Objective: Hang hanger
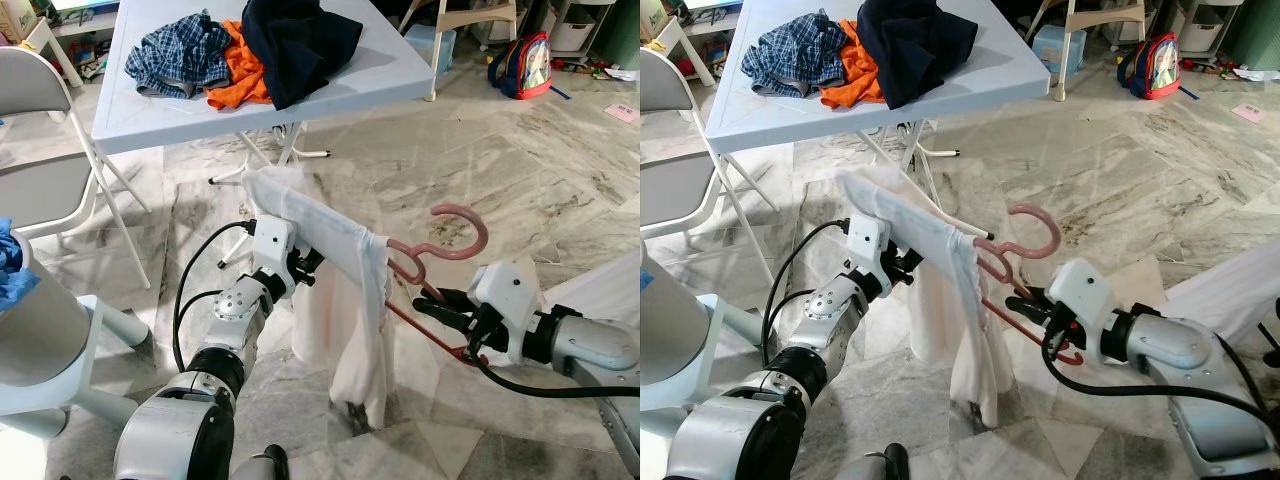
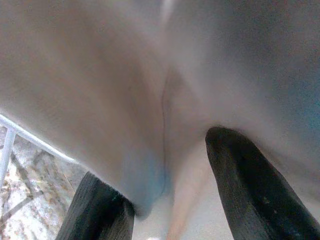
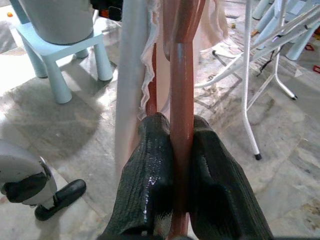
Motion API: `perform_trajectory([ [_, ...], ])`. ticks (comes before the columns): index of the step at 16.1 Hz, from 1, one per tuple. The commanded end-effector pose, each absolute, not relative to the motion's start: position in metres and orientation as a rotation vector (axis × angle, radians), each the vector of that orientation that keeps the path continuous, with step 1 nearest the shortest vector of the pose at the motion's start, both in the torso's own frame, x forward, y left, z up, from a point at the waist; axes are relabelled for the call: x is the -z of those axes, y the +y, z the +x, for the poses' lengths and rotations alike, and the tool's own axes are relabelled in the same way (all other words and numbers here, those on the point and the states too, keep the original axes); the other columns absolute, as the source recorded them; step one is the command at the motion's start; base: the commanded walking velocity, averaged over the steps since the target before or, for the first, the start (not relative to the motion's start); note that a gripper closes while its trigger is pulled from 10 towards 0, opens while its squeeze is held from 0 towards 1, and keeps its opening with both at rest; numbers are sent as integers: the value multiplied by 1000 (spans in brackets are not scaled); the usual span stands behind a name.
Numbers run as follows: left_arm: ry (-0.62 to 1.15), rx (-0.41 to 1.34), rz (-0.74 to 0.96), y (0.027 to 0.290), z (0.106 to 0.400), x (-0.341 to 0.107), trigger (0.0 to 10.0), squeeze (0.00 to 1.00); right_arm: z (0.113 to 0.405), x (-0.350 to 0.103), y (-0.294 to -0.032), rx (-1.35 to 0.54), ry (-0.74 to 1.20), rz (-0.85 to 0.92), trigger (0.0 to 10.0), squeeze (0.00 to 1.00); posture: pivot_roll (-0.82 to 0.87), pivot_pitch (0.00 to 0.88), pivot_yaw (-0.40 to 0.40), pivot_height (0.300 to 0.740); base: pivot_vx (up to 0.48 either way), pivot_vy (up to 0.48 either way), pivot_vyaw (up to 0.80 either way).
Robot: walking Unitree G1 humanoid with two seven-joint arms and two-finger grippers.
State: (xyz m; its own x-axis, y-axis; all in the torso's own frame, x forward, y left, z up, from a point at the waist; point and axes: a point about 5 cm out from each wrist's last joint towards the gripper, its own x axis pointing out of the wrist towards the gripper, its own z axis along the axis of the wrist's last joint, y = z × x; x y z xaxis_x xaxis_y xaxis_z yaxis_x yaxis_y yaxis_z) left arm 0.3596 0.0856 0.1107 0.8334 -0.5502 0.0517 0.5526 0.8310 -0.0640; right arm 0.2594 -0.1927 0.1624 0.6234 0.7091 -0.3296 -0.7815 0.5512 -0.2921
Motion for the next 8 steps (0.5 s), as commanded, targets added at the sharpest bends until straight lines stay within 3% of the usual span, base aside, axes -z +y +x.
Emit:
perform_trajectory([
  [1, -28, 585, -80, 89, 358, -108, 0, 0, 259, -168, -184, -923, 142, -441, 0, 0, -109, 159, 86, 740, 0, 0, 0],
  [8, -45, 532, -63, 98, 362, -112, 0, 0, 261, -167, -184, -931, 145, -442, 0, 0, -99, 154, 80, 740, 0, 0, 0],
])
